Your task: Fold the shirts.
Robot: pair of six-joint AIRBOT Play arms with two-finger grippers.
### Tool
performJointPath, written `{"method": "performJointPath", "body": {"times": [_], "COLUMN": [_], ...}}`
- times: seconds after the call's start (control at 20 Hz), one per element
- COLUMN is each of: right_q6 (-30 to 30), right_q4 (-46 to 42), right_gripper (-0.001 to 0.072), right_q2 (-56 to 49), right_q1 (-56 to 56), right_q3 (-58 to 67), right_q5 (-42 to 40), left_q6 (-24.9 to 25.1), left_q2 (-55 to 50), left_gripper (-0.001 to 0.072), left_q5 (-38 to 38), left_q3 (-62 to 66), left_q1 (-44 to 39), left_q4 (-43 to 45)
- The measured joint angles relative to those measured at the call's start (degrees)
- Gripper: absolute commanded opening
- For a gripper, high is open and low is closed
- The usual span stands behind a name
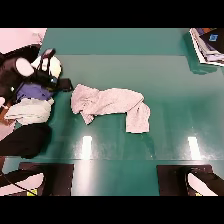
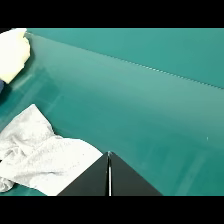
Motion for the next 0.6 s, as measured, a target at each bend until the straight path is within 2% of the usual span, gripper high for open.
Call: {"method": "performJointPath", "body": {"times": [0.15, 0.35, 0.45, 0.5, 0.55, 0.6], "right_q6": [0.00, 0.02, 0.02, 0.04, 0.04, 0.04], "right_q4": [0.00, 0.00, 0.00, 0.00, 0.00, -0.04], "right_gripper": [0.0013, 0.0012, 0.0012, 0.0012, 0.0013, 0.0012], "right_q2": [0.00, 0.00, 0.00, 0.00, 0.00, 0.00], "right_q1": [0.00, 0.02, 0.02, 0.07, 0.09, 0.09], "right_q3": [0.00, 0.00, 0.00, 0.00, 0.00, -0.02], "right_q5": [0.20, 0.28, 0.31, 0.31, 0.37, 0.72], "left_q6": [1.22, 4.85, 6.27, 6.91, 7.30, 7.76], "left_q2": [-1.33, -5.51, -6.86, -7.39, -7.63, -7.78], "left_gripper": [0.0558, 0.0550, 0.0334, 0.0198, 0.0015, 0.0020], "left_q5": [4.63, 7.48, 8.46, 8.74, 8.83, 9.14], "left_q3": [-6.88, -9.94, -10.43, -10.40, -10.08, -9.33], "left_q1": [3.26, 4.20, 4.28, 4.33, 4.37, 4.42], "left_q4": [-5.25, -12.79, -16.11, -17.00, -17.79, -18.53]}}
